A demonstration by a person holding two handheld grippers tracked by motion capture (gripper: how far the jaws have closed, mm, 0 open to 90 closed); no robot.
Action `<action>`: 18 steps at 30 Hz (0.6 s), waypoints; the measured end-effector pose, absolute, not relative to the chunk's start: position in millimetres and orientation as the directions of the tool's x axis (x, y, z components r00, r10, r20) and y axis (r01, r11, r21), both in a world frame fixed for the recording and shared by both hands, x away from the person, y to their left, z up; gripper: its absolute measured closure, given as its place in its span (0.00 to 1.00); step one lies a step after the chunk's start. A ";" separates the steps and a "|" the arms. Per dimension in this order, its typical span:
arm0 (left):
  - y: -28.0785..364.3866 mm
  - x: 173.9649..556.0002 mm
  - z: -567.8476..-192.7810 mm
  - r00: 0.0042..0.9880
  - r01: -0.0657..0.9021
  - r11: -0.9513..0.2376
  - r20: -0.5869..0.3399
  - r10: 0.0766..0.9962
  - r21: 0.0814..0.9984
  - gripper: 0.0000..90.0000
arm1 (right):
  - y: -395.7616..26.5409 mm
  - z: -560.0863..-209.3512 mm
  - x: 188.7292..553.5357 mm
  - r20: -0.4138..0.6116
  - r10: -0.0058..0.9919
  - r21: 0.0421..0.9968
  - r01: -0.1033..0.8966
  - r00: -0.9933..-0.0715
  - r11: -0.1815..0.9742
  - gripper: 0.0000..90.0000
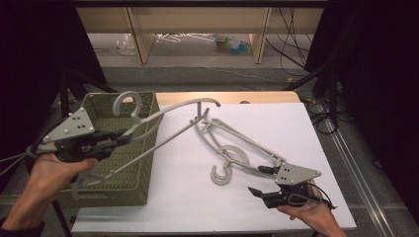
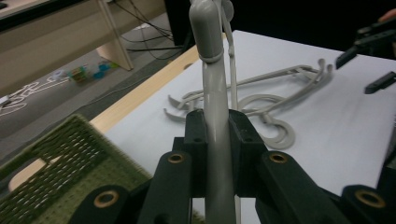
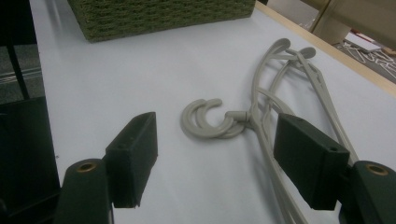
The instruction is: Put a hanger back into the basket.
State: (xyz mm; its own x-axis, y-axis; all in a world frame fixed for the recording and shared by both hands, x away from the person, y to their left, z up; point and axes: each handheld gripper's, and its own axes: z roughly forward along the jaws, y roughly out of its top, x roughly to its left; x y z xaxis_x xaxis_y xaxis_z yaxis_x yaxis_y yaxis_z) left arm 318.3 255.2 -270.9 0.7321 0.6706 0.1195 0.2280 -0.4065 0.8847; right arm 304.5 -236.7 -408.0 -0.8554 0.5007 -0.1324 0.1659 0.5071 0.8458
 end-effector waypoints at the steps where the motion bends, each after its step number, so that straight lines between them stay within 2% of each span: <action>1: 261.3 321.8 -272.3 0.724 0.232 -0.400 0.117 0.680 0.887 0.88 | -236.6 -408.3 304.7 -0.132 0.500 0.845 0.166 -0.856 0.507 0.35; 11: 300.3 347.9 -288.4 0.660 0.244 -0.376 0.131 0.740 0.894 0.88 | -235.4 -410.1 305.7 -0.124 0.500 0.844 0.174 -0.857 0.507 0.34; 14: 309.5 354.3 -289.9 0.622 0.242 -0.385 0.162 0.766 0.891 0.88 | -235.1 -410.7 305.5 -0.111 0.498 0.846 0.182 -0.860 0.502 0.32; 18: 323.8 362.4 -293.6 0.594 0.247 -0.382 0.172 0.786 0.891 0.88 | -235.0 -410.4 305.5 -0.096 0.506 0.850 0.194 -0.858 0.489 0.26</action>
